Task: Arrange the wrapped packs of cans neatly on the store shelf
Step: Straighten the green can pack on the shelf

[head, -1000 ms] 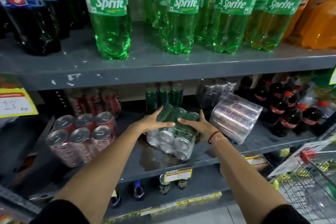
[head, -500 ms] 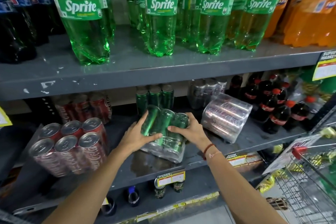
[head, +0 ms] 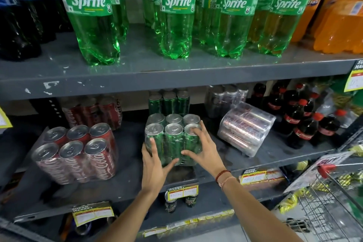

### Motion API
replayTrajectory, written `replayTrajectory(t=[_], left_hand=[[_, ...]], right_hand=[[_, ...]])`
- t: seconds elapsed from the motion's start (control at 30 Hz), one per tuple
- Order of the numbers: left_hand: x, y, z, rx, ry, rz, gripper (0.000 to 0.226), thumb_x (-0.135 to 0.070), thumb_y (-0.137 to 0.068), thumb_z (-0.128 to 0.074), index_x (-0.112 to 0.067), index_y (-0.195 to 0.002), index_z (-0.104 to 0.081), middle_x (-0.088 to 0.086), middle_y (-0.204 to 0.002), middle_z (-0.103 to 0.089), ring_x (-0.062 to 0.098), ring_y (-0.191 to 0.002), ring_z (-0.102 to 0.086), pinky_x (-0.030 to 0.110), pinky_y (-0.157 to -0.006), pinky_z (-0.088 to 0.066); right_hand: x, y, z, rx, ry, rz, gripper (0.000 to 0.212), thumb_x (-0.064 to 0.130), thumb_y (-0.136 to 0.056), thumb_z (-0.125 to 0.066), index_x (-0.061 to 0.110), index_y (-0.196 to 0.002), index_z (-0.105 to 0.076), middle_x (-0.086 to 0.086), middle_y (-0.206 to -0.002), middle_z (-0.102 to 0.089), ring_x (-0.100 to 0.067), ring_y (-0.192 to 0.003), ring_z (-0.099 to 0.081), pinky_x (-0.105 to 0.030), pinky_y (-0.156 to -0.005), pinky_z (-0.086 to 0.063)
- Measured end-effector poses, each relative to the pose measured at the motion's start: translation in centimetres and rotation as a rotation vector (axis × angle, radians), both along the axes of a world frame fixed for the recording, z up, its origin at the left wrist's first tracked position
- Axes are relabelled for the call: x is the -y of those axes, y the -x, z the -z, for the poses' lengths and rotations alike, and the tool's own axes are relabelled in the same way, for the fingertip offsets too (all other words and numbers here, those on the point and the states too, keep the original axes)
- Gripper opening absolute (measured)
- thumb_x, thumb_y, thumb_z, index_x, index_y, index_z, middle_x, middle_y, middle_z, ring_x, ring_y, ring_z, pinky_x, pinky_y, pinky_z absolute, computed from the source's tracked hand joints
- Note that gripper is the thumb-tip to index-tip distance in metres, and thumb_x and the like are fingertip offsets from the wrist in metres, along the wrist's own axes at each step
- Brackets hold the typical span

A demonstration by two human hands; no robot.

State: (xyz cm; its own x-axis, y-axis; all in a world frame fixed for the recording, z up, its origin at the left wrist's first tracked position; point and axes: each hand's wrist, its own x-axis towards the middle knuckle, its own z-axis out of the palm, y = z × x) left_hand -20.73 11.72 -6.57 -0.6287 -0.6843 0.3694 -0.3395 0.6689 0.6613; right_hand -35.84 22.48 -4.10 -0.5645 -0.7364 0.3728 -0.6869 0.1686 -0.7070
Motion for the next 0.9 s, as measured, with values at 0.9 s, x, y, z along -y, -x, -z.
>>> replayTrajectory(t=[0.9], left_hand=[[6.3,4.0,-7.2,0.101,-0.547,0.106,0.090,-0.048,-0.071,-0.074,-0.034,-0.145,-0.026,0.007,-0.155,-0.026,0.025,-0.136,-0.034,0.041,-0.107,-0.037]], right_hand=[[0.9,1.4,-3.9,0.348,-0.147,0.047,0.078,0.064,-0.073,-0.064,0.038,-0.141,-0.037,-0.005,-0.137,-0.049,-0.024,-0.131,-0.044,-0.041,-0.110,-0.034]])
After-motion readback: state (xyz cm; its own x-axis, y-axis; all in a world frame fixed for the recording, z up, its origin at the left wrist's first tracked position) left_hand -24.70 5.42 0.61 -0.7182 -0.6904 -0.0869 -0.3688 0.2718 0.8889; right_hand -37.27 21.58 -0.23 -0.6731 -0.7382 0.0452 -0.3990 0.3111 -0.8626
